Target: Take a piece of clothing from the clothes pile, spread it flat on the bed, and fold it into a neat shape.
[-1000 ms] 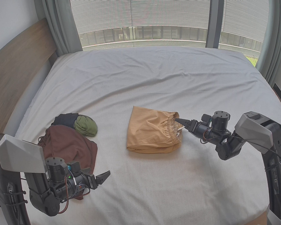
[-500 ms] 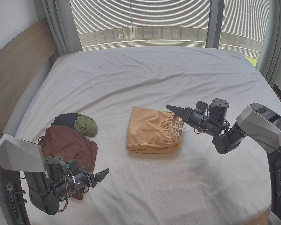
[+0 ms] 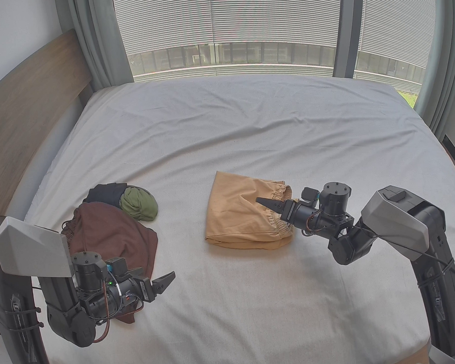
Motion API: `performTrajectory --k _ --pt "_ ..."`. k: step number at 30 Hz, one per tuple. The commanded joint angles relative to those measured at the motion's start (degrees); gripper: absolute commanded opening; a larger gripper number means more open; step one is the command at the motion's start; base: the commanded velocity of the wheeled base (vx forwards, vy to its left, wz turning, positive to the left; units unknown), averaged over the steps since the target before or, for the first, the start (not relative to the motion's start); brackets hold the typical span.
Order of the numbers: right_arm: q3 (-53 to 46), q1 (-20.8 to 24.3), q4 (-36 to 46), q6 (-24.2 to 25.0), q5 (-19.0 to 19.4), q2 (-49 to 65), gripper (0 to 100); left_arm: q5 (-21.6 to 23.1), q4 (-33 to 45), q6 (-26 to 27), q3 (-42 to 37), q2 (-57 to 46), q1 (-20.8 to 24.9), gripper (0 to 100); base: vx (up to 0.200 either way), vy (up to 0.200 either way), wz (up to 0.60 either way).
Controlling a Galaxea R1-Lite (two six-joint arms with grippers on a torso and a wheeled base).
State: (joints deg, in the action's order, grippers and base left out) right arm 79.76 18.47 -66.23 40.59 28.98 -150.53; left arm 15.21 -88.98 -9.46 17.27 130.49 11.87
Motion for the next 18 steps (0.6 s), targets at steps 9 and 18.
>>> performTrajectory --k 9,18 --pt "-4.00 -1.77 -2.41 -3.68 -1.20 -3.72 100 -0.01 -0.23 -0.03 0.13 0.12 -0.10 100 0.000 0.000 0.00" --pt "-6.29 -1.77 -3.91 -3.50 -1.29 -1.26 100 0.08 -0.23 -0.38 1.97 -0.67 -0.10 100 0.000 0.000 0.00"
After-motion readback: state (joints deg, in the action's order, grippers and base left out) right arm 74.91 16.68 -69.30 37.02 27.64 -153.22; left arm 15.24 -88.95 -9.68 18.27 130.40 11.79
